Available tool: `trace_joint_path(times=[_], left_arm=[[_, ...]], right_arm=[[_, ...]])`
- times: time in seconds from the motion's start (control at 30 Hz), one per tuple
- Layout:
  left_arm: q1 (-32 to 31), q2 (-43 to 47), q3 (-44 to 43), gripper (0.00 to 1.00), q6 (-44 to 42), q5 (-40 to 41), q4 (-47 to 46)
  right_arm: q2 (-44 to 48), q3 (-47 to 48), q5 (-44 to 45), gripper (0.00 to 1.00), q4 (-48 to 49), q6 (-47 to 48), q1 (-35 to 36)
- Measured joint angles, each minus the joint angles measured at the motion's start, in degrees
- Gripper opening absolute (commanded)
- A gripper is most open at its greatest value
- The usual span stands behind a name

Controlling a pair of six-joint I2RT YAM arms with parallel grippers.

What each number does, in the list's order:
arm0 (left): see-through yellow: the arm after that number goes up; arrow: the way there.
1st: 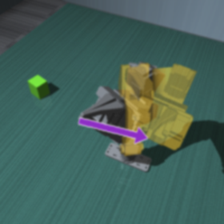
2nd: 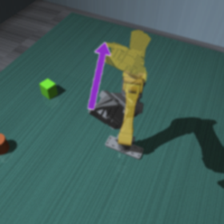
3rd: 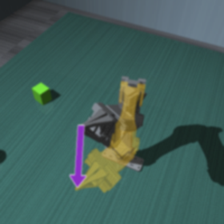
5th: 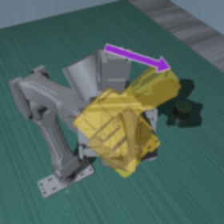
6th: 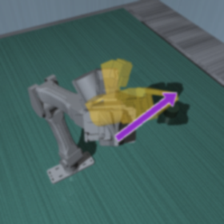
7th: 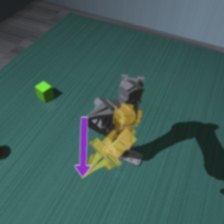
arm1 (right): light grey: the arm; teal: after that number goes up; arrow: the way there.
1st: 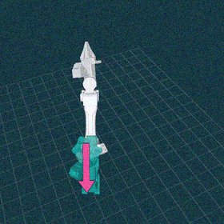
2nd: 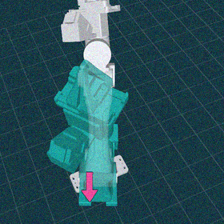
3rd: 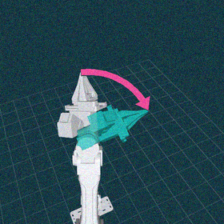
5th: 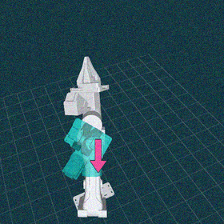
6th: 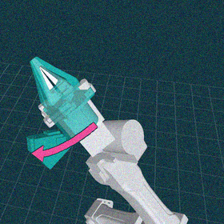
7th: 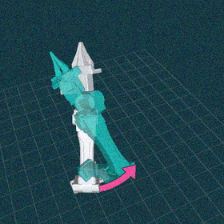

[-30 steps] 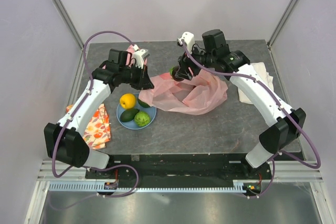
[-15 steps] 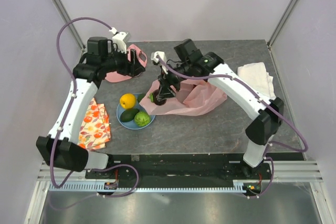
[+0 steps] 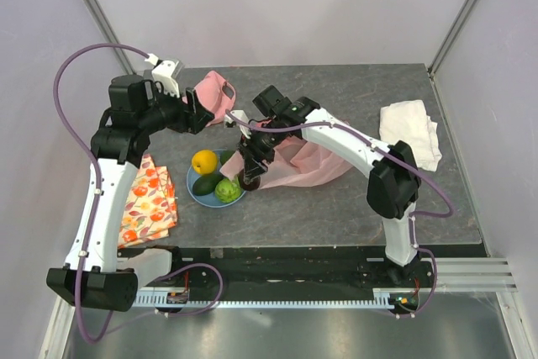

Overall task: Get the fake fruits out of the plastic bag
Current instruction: Place the fake fruit on the plate.

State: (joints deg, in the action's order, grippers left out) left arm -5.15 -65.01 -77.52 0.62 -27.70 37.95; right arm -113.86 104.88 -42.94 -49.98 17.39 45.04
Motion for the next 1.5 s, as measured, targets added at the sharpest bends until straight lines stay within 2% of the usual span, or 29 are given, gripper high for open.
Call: trace_joint_path(times=[0.23,0.4,0.57,0.8,1.1,1.5], left_arm=[[0.2,0.0,0.9,0.70,0.0,0.0,0.6],[0.2,-0.1,1.0,0.70,0.0,-0.3,0.5],[0.2,-0.4,1.0,0.70,-0.3,-0.1,0.5],[0.6,-0.6,1.0,0.70,-0.5,0.2,0.5],[0.6,-1.5,1.0,0.70,-0.4,-0.3,-0.3],[1.0,-2.8,1.1,0.70,-0.3,-1.0,-0.9]], right_arm=[[1.4,1.0,-0.1,0.36,-0.2,-0.5,0.8],[4.5,0.6,-3.5,0.36,0.2,-0.1,3.5],[-0.1,2.4,-5.3,0.33,-0.3,0.7,4.3],[-8.3,2.5,-2.0,0.33,-0.2,0.3,3.0],[-9.2,5.2,4.9,0.34,0.8,0.6,-1.4],[-15.3,7.5,7.7,0.34,3.0,-0.8,-0.1]])
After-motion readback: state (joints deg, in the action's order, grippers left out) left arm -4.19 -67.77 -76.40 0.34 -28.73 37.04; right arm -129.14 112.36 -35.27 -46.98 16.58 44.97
